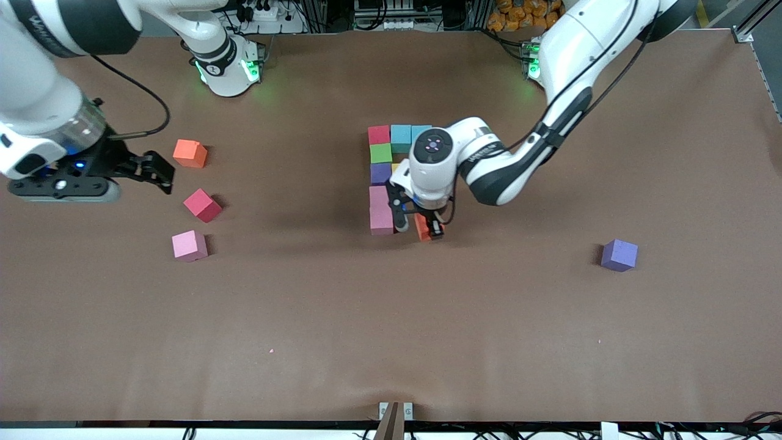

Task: Arrange 11 blocks into digit 3
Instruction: 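Carry orange-red to the pattern with the left gripper while the right gripper withdraws, then lower the orange-red block under the pink blocks with the left gripper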

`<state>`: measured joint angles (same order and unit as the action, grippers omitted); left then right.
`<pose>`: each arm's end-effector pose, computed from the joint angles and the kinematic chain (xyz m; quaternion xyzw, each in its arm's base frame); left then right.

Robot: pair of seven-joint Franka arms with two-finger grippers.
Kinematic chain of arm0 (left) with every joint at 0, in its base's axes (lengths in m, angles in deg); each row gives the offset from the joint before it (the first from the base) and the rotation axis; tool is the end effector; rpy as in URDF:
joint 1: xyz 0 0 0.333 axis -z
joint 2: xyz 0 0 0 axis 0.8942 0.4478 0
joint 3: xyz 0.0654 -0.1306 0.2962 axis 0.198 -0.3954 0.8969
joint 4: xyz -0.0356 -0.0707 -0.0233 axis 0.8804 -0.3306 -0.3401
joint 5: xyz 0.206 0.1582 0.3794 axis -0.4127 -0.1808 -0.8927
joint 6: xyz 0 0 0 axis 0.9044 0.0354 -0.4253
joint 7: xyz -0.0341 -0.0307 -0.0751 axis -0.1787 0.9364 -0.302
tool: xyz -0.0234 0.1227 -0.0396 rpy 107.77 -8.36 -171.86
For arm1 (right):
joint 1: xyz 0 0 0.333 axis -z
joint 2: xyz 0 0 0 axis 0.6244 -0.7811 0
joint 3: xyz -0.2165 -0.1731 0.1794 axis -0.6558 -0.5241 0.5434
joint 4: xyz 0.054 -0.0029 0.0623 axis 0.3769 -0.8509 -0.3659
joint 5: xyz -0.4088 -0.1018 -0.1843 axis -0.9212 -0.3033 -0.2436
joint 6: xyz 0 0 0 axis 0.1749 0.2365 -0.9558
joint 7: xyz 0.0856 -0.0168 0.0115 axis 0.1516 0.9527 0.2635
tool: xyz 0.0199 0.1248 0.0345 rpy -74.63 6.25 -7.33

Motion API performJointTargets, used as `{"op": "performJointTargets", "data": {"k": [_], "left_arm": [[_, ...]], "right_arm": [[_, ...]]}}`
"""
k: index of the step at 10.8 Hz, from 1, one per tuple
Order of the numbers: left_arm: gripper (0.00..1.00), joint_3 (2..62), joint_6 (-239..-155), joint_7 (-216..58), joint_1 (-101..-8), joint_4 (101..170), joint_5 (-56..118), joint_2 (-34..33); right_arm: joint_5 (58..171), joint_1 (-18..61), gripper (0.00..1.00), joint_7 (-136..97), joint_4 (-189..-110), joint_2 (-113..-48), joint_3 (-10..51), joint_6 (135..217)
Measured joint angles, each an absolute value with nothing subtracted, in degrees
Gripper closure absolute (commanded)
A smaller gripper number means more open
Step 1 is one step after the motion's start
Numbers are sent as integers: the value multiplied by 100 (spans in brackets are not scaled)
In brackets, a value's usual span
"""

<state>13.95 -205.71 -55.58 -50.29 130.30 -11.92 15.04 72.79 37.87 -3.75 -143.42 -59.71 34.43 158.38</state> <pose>0.5357 -0.5155 0.1979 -0.7684 0.6391 -0.0096 0.0320 0.6429 0.0940 0.5747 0.9989 -0.0055 0.0306 0.0337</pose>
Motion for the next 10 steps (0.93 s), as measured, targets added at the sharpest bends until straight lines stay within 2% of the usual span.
{"op": "performJointTargets", "data": {"k": [5, 10], "left_arm": [[62, 1407, -20594, -5520, -4651, 13010, -1241, 1638], [62, 1523, -20902, -5248, -4623, 13000, -1430, 1787]], "right_arm": [[7629, 3803, 0, -792, -14086, -5893, 2467, 15389], [7665, 3786, 0, -1120, -13849, -5880, 2251, 15212]]}}
